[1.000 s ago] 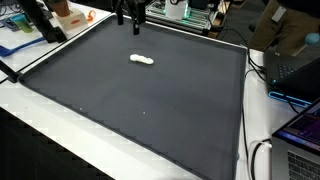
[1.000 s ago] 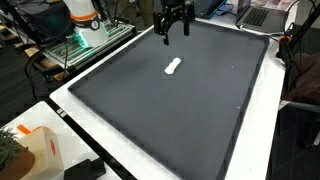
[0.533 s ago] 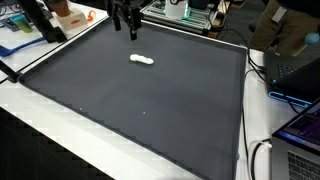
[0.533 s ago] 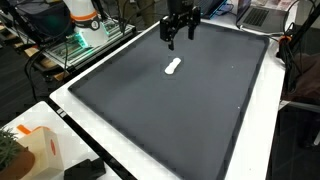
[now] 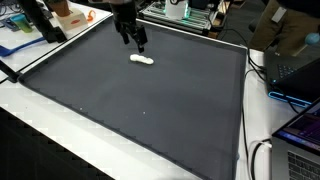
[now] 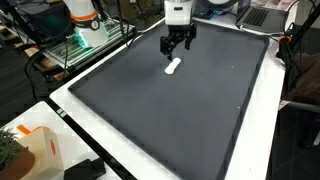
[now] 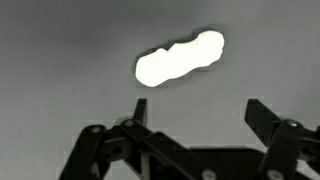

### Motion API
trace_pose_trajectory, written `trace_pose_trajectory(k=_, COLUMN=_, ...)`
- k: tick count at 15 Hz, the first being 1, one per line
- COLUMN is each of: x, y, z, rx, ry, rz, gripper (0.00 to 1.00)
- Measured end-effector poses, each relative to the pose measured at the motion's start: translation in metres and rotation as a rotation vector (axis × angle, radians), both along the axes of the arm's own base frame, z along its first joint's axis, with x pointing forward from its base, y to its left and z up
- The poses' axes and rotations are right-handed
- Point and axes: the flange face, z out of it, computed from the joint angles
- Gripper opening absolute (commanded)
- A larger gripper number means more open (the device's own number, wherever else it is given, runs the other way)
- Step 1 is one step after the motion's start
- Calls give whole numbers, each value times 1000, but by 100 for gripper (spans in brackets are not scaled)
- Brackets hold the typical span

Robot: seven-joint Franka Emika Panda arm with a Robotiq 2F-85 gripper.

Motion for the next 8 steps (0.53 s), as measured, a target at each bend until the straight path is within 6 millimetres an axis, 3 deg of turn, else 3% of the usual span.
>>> trace_pose_trajectory(k=8, x=0, y=3, z=-8, rx=15, ry=8, rz=2, gripper=100)
